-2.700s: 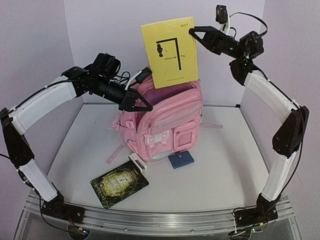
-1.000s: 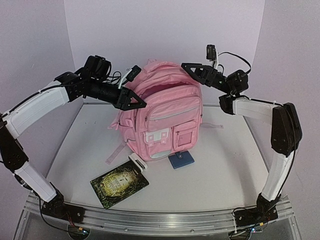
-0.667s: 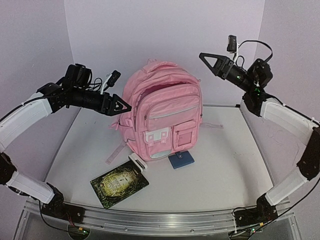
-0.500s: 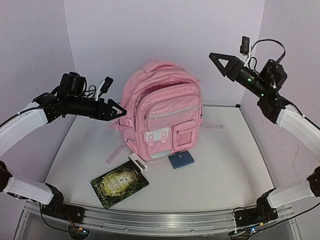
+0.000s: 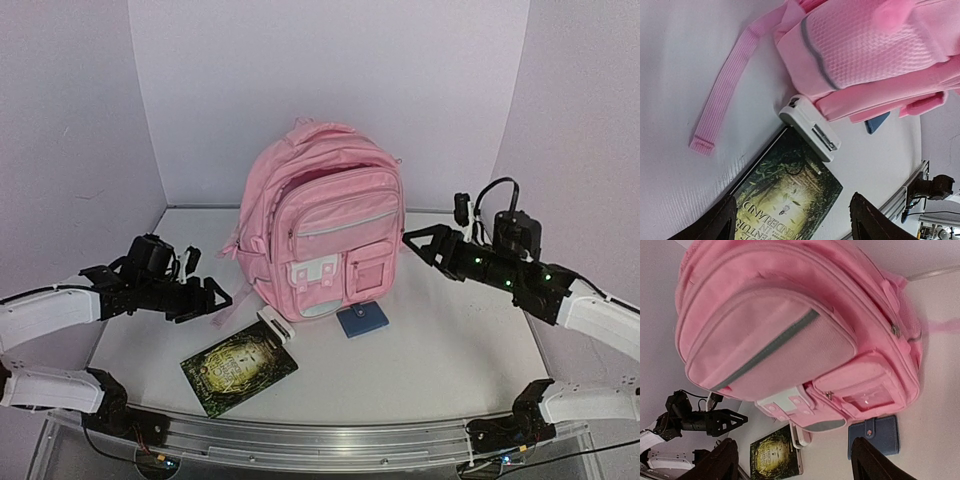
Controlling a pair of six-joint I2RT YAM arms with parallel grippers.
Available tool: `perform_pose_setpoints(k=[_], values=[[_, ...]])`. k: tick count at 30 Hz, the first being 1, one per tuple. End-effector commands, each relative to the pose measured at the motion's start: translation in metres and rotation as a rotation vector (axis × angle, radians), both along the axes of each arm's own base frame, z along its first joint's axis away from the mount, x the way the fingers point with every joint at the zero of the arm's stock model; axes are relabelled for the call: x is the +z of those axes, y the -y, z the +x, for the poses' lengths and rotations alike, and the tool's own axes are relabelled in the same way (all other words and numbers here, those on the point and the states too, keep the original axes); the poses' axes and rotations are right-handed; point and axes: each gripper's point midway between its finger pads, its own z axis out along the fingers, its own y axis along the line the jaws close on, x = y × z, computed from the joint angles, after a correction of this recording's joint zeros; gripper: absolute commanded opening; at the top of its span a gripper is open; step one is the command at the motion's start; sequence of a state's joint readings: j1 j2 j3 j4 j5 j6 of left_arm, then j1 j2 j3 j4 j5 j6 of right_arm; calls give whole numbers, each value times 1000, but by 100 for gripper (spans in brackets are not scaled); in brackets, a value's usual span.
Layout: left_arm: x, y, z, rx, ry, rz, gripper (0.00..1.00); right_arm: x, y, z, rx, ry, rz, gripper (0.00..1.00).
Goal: Pack the student bag
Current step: Place the book in the student bag, then pick up the book from the center of the board.
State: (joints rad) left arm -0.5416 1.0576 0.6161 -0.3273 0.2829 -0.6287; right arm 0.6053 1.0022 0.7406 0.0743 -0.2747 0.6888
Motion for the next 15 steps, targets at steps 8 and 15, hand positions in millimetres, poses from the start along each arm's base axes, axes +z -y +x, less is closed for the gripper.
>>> perform_pose_setpoints(k=[8, 15], values=[[-83, -5, -6, 72, -186, 41, 75, -33, -15, -23, -6, -139, 123, 75], [-110, -9, -20, 35, -251, 109, 76, -45, -34, -27, 60, -170, 82, 74]])
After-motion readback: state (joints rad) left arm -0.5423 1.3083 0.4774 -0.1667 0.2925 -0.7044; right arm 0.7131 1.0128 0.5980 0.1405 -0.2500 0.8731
